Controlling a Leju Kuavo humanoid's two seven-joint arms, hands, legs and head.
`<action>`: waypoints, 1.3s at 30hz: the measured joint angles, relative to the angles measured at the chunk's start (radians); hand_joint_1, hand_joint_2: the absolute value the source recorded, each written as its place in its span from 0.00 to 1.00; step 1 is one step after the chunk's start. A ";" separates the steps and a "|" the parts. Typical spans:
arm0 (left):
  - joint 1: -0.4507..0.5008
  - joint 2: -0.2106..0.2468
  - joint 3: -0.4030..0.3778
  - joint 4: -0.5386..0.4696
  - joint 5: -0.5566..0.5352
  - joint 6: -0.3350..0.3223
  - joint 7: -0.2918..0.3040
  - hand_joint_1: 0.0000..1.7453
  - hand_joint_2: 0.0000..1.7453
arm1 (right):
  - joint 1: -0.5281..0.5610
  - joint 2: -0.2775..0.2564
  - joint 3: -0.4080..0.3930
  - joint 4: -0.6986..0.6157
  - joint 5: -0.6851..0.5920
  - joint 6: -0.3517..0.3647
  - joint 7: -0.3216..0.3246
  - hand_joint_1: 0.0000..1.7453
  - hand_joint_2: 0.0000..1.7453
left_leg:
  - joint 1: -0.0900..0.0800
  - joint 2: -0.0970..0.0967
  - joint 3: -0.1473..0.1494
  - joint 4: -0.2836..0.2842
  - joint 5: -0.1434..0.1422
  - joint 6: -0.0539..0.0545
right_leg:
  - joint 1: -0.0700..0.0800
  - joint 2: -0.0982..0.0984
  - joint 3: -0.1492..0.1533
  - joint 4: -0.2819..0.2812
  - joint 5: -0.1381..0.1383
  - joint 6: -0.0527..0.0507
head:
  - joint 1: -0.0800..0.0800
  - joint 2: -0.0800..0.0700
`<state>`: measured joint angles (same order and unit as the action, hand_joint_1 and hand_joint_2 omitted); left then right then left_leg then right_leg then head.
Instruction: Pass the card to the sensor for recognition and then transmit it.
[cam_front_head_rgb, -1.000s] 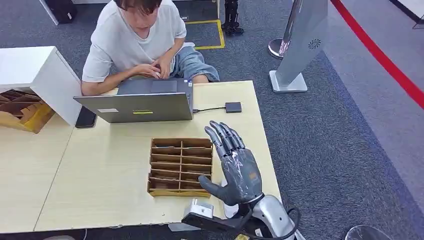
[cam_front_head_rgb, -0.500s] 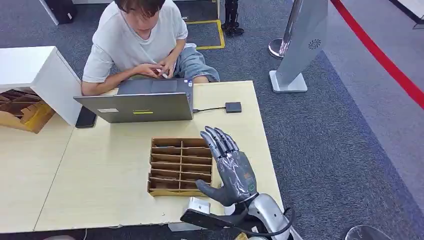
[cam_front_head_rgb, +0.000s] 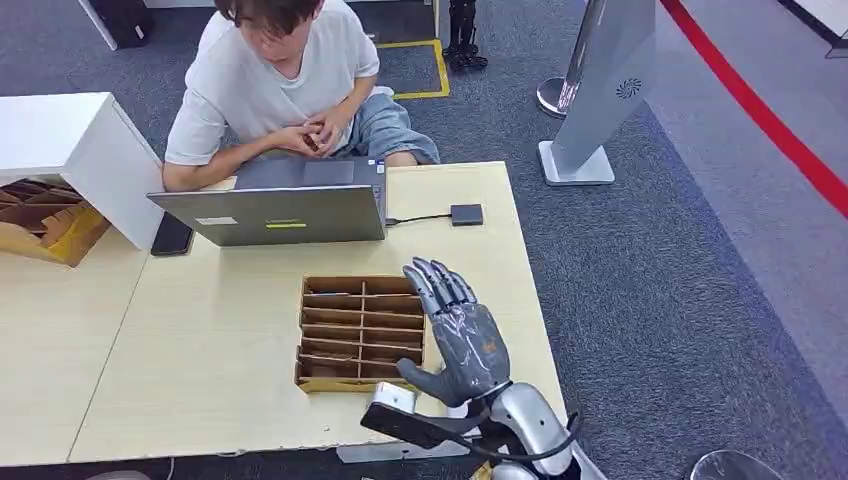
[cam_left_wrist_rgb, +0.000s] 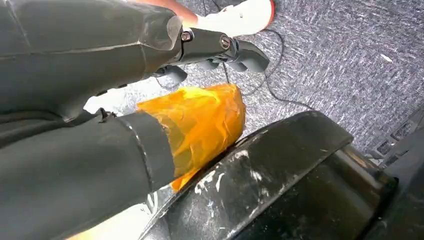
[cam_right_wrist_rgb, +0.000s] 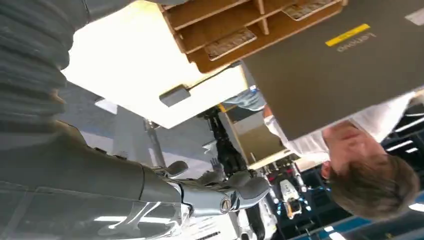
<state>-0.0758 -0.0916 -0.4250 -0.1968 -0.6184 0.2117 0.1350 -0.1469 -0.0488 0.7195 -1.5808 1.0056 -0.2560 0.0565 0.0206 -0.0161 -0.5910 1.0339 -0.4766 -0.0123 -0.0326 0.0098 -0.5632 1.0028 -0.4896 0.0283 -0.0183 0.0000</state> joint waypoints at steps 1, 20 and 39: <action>0.000 0.000 0.000 0.000 -0.002 -0.001 0.000 0.00 0.00 | -0.002 0.000 0.000 0.011 0.001 0.000 0.003 0.00 1.00 | 0.000 0.000 0.000 0.000 0.000 0.000 | 0.000 0.000 0.000 0.000 0.000 0.000 | 0.000 0.000; -0.002 -0.001 0.015 -0.005 -0.028 -0.006 0.006 0.00 0.00 | -0.018 0.022 0.006 0.140 0.048 0.000 0.025 0.23 1.00 | 0.000 0.000 0.000 0.000 0.000 0.000 | 0.000 0.000 0.000 0.000 0.000 0.000 | 0.000 0.000; -0.003 -0.001 0.022 -0.005 -0.029 -0.008 0.006 0.00 0.00 | -0.025 0.023 0.014 0.162 0.050 0.001 0.026 0.42 1.00 | 0.000 0.000 0.000 0.000 0.000 0.000 | 0.000 0.000 0.000 0.000 0.000 0.000 | 0.000 0.000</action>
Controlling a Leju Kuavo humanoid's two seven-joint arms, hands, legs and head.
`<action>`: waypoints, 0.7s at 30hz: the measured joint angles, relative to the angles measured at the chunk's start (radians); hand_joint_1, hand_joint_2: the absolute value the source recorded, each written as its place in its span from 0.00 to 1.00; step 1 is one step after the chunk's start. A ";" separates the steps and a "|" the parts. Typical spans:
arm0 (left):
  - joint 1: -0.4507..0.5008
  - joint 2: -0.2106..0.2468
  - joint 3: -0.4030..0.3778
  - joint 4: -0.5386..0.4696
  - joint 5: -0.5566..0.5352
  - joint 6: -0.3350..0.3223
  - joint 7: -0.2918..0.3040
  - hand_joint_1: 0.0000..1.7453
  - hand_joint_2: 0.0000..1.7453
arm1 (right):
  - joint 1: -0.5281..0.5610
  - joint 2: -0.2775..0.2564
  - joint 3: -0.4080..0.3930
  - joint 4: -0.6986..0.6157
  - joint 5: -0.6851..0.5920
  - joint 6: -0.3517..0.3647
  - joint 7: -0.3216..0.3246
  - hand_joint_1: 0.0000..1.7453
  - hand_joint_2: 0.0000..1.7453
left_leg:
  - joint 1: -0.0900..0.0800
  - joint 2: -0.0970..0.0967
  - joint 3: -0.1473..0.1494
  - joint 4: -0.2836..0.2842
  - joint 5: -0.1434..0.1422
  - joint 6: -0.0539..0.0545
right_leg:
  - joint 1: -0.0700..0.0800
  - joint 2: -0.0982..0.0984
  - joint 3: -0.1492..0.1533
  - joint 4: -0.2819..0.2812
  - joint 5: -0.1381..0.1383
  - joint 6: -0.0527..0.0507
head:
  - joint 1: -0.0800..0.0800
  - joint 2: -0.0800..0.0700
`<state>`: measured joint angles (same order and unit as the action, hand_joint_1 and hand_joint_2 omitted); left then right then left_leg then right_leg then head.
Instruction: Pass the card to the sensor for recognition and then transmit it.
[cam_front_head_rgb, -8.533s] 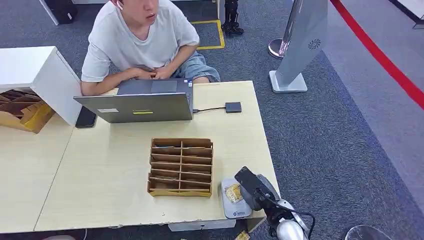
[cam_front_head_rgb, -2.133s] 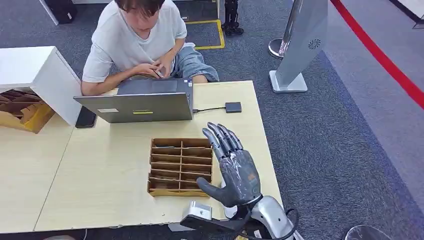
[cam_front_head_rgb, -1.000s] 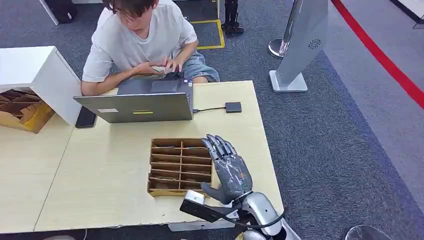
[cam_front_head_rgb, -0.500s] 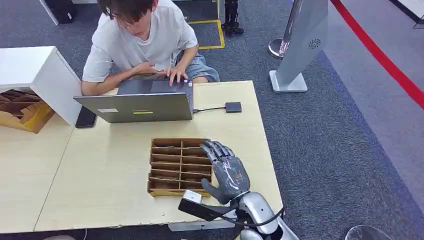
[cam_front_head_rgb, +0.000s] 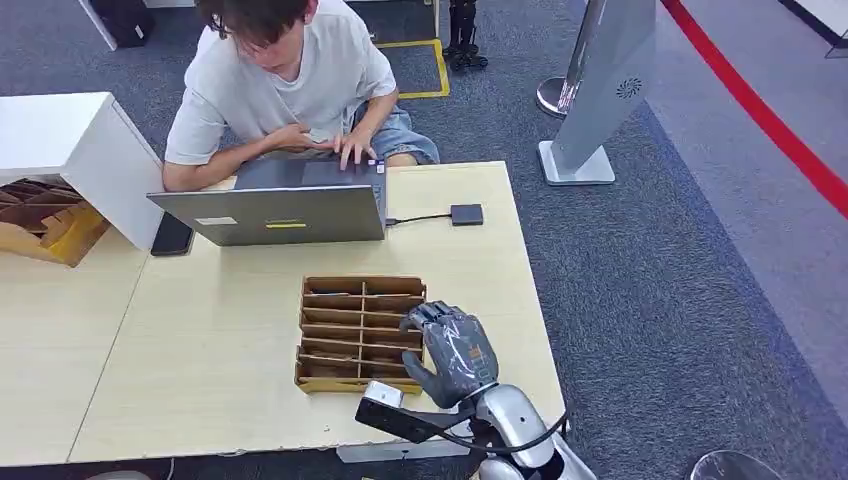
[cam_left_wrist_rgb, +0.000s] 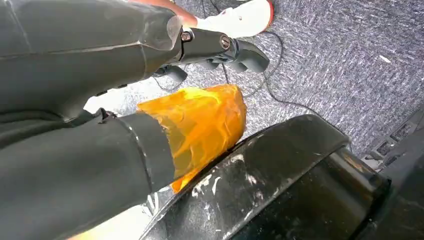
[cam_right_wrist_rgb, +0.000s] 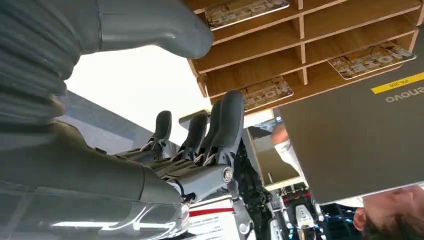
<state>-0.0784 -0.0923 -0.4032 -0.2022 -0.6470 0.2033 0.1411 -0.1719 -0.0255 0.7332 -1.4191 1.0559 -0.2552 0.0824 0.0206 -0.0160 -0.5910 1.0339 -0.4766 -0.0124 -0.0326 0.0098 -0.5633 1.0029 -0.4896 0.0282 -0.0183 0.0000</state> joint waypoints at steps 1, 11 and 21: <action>0.000 0.000 0.000 0.000 0.000 0.000 0.000 0.00 0.00 | 0.000 0.000 0.000 0.000 0.000 0.000 0.000 0.38 1.00 | 0.000 0.000 0.000 0.000 0.000 0.000 | 0.000 0.000 0.000 0.000 0.000 0.000 | 0.000 0.000; 0.000 0.000 0.000 0.000 -0.003 -0.005 0.000 0.00 0.00 | -0.003 0.011 0.003 0.019 -0.002 0.000 0.000 0.33 1.00 | 0.000 0.000 0.000 0.000 0.000 0.000 | 0.000 0.000 0.000 0.000 0.000 0.000 | 0.000 0.000; -0.002 0.000 0.000 -0.001 -0.008 -0.008 0.002 0.00 0.00 | -0.027 0.035 0.021 0.062 -0.012 0.014 -0.003 0.32 1.00 | 0.000 0.000 0.000 0.000 0.000 0.000 | 0.000 0.000 0.000 0.000 0.000 0.000 | 0.000 0.000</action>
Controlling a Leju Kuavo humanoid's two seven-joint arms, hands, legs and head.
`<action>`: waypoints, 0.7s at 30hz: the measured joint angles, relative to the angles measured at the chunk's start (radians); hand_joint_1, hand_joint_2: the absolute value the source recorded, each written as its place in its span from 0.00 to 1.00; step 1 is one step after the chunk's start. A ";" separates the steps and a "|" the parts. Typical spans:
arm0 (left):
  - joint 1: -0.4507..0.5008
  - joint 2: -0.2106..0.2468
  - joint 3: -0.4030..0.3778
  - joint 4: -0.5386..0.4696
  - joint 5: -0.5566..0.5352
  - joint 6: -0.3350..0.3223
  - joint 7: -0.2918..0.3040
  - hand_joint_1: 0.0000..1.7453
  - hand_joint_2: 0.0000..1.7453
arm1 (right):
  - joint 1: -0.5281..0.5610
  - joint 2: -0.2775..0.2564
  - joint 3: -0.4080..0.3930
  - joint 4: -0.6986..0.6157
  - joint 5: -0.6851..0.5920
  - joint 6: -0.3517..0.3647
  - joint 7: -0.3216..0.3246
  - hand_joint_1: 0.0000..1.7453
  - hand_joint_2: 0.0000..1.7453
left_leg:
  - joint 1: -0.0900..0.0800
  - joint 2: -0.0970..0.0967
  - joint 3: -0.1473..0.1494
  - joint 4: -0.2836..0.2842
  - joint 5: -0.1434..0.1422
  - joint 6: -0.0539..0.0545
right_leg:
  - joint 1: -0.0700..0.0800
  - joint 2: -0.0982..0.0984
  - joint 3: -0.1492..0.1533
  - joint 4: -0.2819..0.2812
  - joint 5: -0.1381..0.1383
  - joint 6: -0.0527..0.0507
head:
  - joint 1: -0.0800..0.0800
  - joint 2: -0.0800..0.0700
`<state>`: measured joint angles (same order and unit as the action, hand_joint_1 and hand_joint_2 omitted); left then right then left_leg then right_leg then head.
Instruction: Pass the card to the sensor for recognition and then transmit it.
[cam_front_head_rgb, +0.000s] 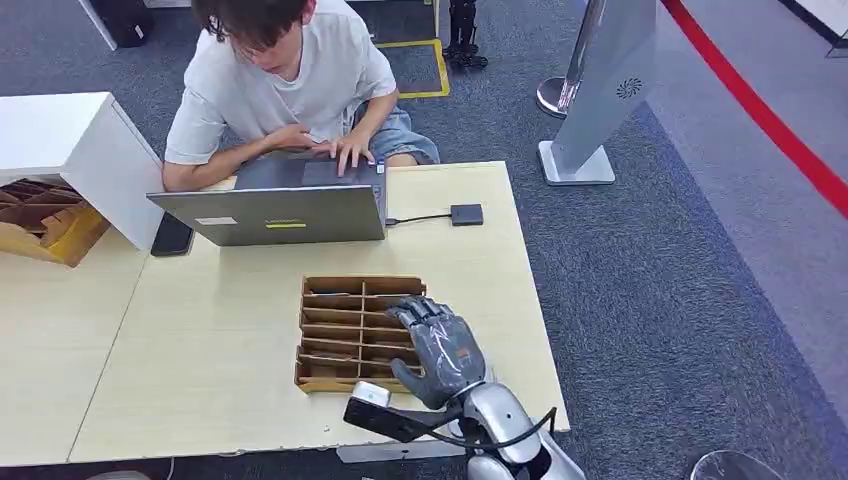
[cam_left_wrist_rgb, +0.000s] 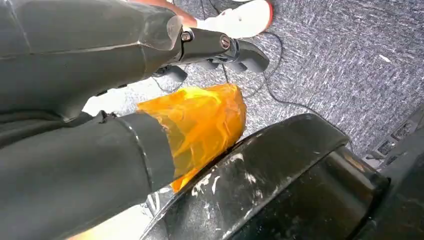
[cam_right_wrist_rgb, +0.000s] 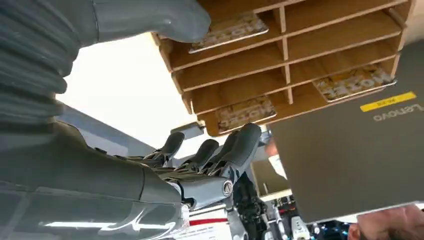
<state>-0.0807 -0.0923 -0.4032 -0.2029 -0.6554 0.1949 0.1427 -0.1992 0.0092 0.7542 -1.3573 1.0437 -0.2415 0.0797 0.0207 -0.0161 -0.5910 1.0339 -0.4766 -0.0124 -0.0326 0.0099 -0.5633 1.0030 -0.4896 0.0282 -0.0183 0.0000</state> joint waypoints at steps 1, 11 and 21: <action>0.000 0.000 0.000 0.000 0.000 0.000 0.000 0.00 0.00 | -0.002 0.003 0.003 0.004 -0.001 0.002 0.000 0.32 1.00 | 0.000 0.000 0.000 0.000 0.000 0.000 | 0.000 0.000 0.000 0.000 0.000 0.000 | 0.000 0.000; -0.005 0.000 0.000 0.000 -0.002 -0.005 0.000 0.00 0.00 | -0.013 0.016 0.016 0.032 -0.008 0.004 -0.003 0.32 1.00 | 0.000 0.000 0.000 0.000 0.000 0.000 | 0.000 0.000 0.000 0.000 0.000 0.000 | 0.000 0.000; -0.008 0.000 0.000 0.000 -0.005 -0.006 0.000 0.00 0.00 | -0.022 0.022 0.023 0.047 -0.018 0.012 -0.003 0.36 1.00 | 0.000 0.000 0.000 0.000 0.000 0.000 | 0.000 0.000 0.000 0.000 0.000 0.000 | 0.000 0.000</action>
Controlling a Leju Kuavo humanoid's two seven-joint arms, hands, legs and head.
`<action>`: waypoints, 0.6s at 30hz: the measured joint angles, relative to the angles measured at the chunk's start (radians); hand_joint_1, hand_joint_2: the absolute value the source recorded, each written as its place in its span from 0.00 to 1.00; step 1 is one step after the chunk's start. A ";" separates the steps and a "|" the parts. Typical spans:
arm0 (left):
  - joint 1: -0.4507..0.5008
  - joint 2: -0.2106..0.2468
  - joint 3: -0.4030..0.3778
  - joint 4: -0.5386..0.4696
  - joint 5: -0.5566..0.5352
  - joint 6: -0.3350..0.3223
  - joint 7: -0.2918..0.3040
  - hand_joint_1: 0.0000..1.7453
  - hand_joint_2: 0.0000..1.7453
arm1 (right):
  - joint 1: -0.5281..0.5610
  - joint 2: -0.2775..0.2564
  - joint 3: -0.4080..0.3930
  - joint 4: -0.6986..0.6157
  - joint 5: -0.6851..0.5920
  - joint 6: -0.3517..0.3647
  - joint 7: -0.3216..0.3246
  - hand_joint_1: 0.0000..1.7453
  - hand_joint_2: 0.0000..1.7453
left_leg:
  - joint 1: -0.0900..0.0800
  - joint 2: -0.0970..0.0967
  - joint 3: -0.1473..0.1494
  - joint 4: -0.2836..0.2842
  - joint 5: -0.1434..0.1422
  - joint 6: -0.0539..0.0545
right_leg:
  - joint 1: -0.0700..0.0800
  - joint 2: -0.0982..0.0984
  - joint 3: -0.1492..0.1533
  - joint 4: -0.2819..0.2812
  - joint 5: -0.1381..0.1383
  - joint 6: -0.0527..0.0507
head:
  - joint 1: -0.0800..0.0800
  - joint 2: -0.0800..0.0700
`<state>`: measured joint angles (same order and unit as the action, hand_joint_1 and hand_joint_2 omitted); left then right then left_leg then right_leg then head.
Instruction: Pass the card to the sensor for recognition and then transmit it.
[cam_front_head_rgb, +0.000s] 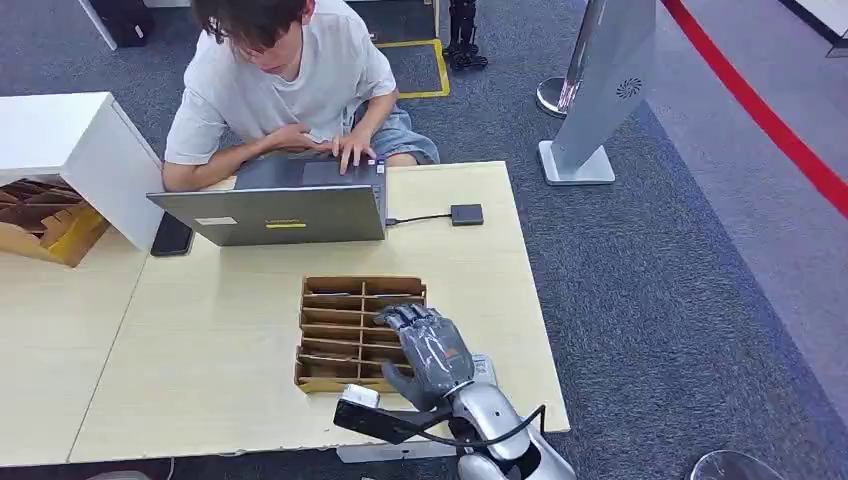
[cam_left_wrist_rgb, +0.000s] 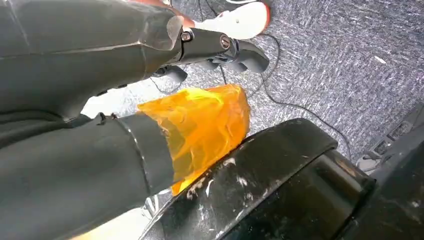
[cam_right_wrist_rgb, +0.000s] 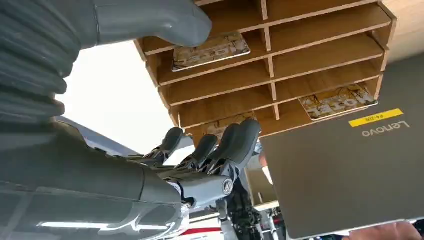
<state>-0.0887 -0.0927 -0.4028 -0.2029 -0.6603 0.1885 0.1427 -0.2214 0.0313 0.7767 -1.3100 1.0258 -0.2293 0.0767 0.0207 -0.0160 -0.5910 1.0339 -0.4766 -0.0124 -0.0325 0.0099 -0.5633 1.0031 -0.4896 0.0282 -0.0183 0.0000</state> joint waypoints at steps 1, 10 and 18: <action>0.000 0.000 0.000 0.000 -0.001 0.000 0.000 0.00 0.00 | -0.001 0.000 0.001 0.002 -0.002 0.003 0.000 0.36 1.00 | 0.000 0.000 0.000 0.000 0.000 0.000 | 0.000 0.000 0.000 0.000 0.000 0.000 | 0.000 0.000; -0.001 0.000 0.002 0.000 -0.010 -0.001 0.000 0.00 0.00 | -0.008 0.003 0.010 0.023 -0.019 0.012 0.013 0.36 1.00 | 0.000 0.000 0.000 0.000 0.000 0.000 | 0.000 0.000 0.000 0.000 0.000 0.000 | 0.000 0.000; -0.001 -0.003 0.008 0.000 -0.013 -0.003 0.000 0.00 0.00 | -0.019 0.009 0.014 0.052 -0.027 0.012 0.019 0.36 1.00 | 0.000 0.000 0.000 0.000 0.000 0.000 | 0.000 0.000 0.000 0.000 0.000 0.000 | 0.000 0.000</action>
<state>-0.0898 -0.0958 -0.3952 -0.2033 -0.6737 0.1858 0.1427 -0.2401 0.0401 0.7904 -1.2585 0.9991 -0.2174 0.0958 0.0207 -0.0161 -0.5910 1.0339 -0.4766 -0.0124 -0.0325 0.0099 -0.5633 1.0031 -0.4896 0.0282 -0.0183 0.0000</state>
